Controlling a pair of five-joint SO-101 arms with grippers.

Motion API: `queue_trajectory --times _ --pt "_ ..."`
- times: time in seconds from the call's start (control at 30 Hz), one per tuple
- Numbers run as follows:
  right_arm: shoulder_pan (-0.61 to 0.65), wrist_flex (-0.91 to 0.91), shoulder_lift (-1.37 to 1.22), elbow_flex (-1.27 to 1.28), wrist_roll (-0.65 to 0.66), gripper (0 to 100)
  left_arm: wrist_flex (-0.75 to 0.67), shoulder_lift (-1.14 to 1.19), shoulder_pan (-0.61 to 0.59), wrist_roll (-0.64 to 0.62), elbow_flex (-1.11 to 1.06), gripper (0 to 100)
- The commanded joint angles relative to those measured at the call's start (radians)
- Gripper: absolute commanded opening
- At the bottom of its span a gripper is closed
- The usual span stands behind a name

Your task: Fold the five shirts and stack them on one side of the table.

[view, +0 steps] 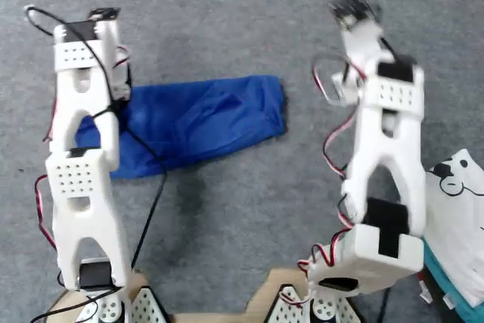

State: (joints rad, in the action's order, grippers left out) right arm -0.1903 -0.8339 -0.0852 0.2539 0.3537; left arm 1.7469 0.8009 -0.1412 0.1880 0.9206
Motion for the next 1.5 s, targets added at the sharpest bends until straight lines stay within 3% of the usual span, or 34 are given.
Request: queue_trajectory --times 0.0,0.13,0.3,0.8,1.2,1.47 --pt "-0.027 0.353 0.073 0.246 -0.095 0.5 0.012 -0.102 0.066 -0.055 0.021 2" --pt "-0.024 0.468 0.082 0.314 -0.109 0.5 0.012 -0.180 0.138 -0.095 0.025 2" --pt "-0.024 0.483 0.044 0.302 -0.104 0.5 0.011 -0.237 0.273 -0.167 0.031 2" --pt "-0.058 0.485 0.035 0.282 -0.110 0.5 -0.094 -0.133 0.517 -0.301 0.245 2" --pt "-0.056 0.485 0.035 0.285 -0.110 0.5 -0.276 -0.021 0.609 -0.304 0.264 2" --pt "-0.054 0.485 0.035 0.285 -0.110 0.5 -0.322 -0.012 0.649 -0.304 0.253 2"
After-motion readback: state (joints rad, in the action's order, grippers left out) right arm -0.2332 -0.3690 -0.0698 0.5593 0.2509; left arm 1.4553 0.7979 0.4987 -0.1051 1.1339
